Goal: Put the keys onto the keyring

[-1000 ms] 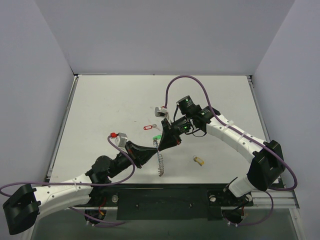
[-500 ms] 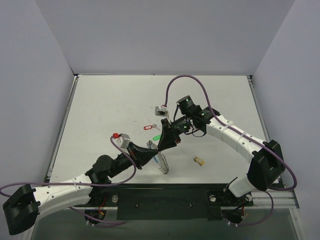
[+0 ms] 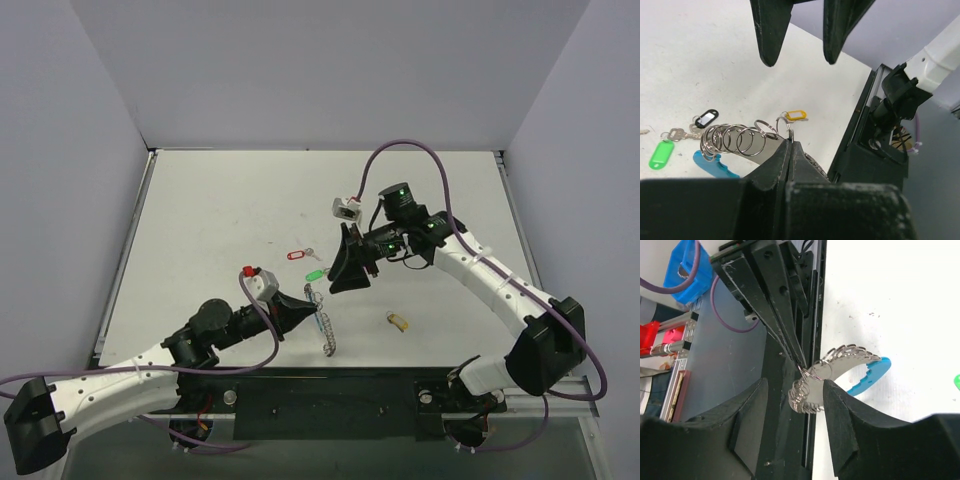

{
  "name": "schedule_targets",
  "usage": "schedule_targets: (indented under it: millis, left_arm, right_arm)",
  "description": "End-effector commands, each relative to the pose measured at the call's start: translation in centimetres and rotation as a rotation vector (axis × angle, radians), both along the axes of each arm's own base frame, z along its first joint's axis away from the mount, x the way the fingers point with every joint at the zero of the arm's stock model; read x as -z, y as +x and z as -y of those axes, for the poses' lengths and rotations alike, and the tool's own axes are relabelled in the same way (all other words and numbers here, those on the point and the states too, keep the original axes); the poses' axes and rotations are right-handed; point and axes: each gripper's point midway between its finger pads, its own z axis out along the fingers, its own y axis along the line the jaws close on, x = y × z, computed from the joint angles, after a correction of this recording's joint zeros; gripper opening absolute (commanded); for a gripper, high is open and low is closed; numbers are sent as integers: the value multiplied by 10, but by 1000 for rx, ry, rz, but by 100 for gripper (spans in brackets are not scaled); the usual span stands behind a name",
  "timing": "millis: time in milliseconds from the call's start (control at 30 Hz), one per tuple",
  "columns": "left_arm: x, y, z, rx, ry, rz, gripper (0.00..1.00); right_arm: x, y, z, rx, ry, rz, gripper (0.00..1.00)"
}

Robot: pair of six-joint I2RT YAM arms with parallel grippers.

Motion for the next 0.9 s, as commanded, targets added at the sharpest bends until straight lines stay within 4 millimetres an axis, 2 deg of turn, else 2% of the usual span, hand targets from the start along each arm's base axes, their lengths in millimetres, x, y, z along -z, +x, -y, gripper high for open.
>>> schedule_targets:
  millis: [0,133,233,300,400,533,667,733,867]
  left_arm:
    - [-29,-3,1,44,42,153,0]
    - [-38,-5,3,79,87,279,0]
    - [-35,-6,4,106,151,315,0]
    - [-39,-7,5,119,165,326,0]
    - [-40,-6,7,130,177,344,0]
    - [-38,-11,13,158,129,279,0]
    - [-36,-15,15,170,77,225,0]
    - [-36,-16,14,166,55,201,0]
    - [-37,-19,14,172,13,175,0]
  right_arm:
    - [-4,1,16,19,29,31,44]
    - [8,12,32,84,-21,70,47]
    - [21,11,46,92,-91,117,49]
    - [29,5,53,64,-120,142,50]
    - [31,-6,50,11,-120,147,51]
    - [40,-35,49,-192,-212,267,52]
    - [28,-49,45,-314,-201,323,51]
    - [25,-54,49,-359,-193,339,50]
    - [27,-61,52,-412,-208,392,44]
